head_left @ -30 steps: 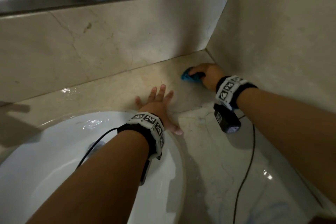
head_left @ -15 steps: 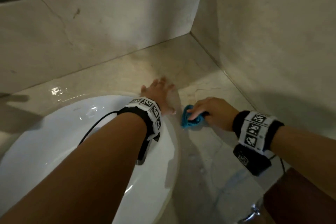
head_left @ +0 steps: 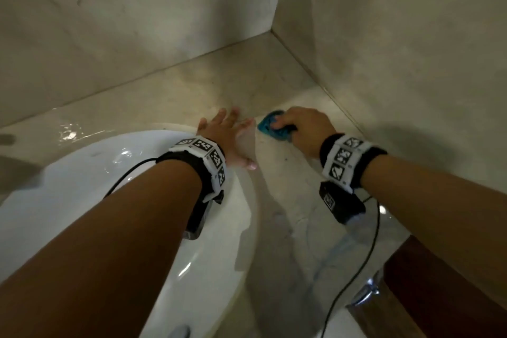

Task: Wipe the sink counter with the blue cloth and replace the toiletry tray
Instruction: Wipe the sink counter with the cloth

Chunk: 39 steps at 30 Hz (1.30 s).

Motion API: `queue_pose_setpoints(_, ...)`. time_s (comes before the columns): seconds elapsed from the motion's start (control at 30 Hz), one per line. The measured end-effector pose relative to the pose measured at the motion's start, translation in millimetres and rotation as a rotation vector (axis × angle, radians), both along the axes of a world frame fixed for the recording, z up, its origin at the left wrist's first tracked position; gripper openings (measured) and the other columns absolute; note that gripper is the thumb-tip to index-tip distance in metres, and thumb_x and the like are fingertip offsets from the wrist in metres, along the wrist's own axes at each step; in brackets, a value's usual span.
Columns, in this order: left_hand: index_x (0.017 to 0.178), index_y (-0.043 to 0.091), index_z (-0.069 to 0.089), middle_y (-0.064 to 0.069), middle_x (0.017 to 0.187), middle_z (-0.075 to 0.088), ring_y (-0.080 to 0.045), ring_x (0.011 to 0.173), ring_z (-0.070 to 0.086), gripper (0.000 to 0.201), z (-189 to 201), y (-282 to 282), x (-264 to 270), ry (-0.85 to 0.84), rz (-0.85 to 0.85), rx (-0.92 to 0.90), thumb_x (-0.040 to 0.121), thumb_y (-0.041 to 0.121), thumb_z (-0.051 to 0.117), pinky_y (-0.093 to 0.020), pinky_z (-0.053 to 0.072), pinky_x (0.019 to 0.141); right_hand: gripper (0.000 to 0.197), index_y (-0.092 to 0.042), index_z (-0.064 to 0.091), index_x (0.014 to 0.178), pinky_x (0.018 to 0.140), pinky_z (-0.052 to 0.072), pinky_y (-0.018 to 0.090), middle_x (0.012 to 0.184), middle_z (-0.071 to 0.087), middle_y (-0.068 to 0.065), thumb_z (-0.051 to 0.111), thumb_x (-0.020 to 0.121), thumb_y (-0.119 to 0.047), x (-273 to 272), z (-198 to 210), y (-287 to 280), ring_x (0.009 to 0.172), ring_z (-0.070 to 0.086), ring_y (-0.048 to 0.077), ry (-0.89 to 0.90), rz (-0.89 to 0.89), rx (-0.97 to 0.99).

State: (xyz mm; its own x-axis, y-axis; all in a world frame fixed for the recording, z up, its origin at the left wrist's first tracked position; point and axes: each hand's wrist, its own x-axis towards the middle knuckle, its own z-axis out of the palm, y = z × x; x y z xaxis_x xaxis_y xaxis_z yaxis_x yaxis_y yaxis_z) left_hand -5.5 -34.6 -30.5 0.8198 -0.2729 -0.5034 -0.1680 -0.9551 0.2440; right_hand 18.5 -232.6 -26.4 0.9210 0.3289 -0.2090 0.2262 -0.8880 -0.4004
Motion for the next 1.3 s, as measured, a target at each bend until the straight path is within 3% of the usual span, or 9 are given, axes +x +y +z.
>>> queue_pose_setpoints(0.23,0.151,0.035,-0.001,0.001,0.159,-0.017,-0.024,0.147,-0.009,0.100,4.8,-0.6,-6.8,-0.008,-0.009,0.023,0.077,0.065,0.060,-0.049,0.005,0.119,0.033,-0.022,0.071,0.106,0.084,0.032,0.014,0.116,0.066,0.001,0.060,0.082,-0.002,-91.6,9.1,-9.6,0.106,0.058,0.023,0.157,0.231,-0.010)
queue_pose_setpoints(0.33,0.151,0.034,-0.002,0.000,0.159,-0.016,-0.024,0.147,-0.008,0.095,4.8,0.2,-10.6,-0.023,-0.016,0.035,0.081,0.063,0.056,-0.048,0.005,0.119,0.038,-0.017,0.070,0.108,0.093,0.040,0.020,0.119,0.064,0.005,0.053,0.082,0.005,-81.6,19.4,-6.2,0.108,0.058,0.022,0.239,0.107,0.131)
queue_pose_setpoints(0.4,0.151,0.035,0.001,0.001,0.159,-0.014,-0.023,0.147,-0.008,0.089,3.8,2.0,-8.2,-0.023,-0.007,0.008,0.085,0.055,0.057,-0.047,0.005,0.118,0.041,-0.016,0.068,0.111,0.097,0.041,0.025,0.121,0.063,0.008,0.049,0.082,0.006,-60.5,21.1,-0.1,0.110,0.057,0.024,0.107,-0.027,0.198)
queue_pose_setpoints(0.57,0.150,0.039,0.004,0.001,0.159,-0.014,-0.024,0.147,-0.009,0.082,0.4,2.5,-6.3,-0.028,-0.003,-0.010,0.087,0.052,0.056,-0.048,0.004,0.119,0.043,-0.018,0.060,0.123,0.103,0.038,0.031,0.128,0.056,0.012,0.052,0.084,-0.002,-24.8,7.5,21.6,0.117,0.051,0.031,-0.003,-0.066,0.026)
queue_pose_setpoints(0.83,0.149,0.040,-0.002,0.004,0.159,-0.016,-0.023,0.147,-0.010,0.086,-3.3,3.8,-3.6,-0.016,0.000,0.024,0.086,0.054,0.055,-0.048,0.002,0.118,0.033,-0.017,0.072,0.100,0.078,0.037,0.031,0.102,0.065,0.009,0.064,0.074,0.001,-91.8,5.6,7.6,0.092,0.055,0.034,0.027,0.295,0.024)
queue_pose_setpoints(0.93,0.151,0.033,0.005,-0.002,0.160,-0.010,-0.027,0.147,-0.002,0.084,1.3,-6.1,-3.9,-0.028,0.014,0.059,0.086,0.049,0.057,-0.048,0.011,0.117,0.042,-0.020,0.072,0.101,0.080,0.034,0.014,0.104,0.066,0.003,0.056,0.075,0.010,-108.1,9.3,-9.5,0.094,0.052,0.019,0.150,0.361,-0.011)
queue_pose_setpoints(1.03,0.151,0.029,0.007,-0.006,0.160,-0.008,-0.029,0.147,0.002,0.083,7.0,-26.0,-10.9,-0.054,-0.037,0.079,0.087,0.048,0.056,-0.046,0.016,0.117,0.048,-0.012,0.073,0.101,0.082,0.031,-0.003,0.108,0.067,0.010,0.050,0.071,0.018,-99.4,17.7,-22.5,0.098,0.058,0.016,0.201,0.227,0.145)
queue_pose_setpoints(1.17,0.151,0.033,-0.001,-0.003,0.158,-0.017,-0.031,0.146,-0.012,0.098,-0.3,-39.5,-27.3,0.014,-0.130,0.057,0.079,0.058,0.062,-0.050,0.006,0.118,0.045,-0.010,0.065,0.116,0.096,0.034,0.021,0.125,0.058,0.017,0.046,0.081,0.012,-64.8,11.3,-54.9,0.115,0.053,0.031,-0.058,-0.216,0.069)
queue_pose_setpoints(1.3,0.151,0.033,0.000,-0.004,0.158,-0.016,-0.031,0.146,-0.011,0.103,-0.9,-35.3,-31.9,-0.039,-0.156,0.057,0.075,0.060,0.066,-0.051,0.005,0.117,0.045,-0.018,0.053,0.130,0.105,0.034,0.034,0.141,0.043,0.015,0.047,0.088,-0.001,-55.6,1.3,-67.0,0.123,0.046,0.037,0.021,-0.407,-0.187)
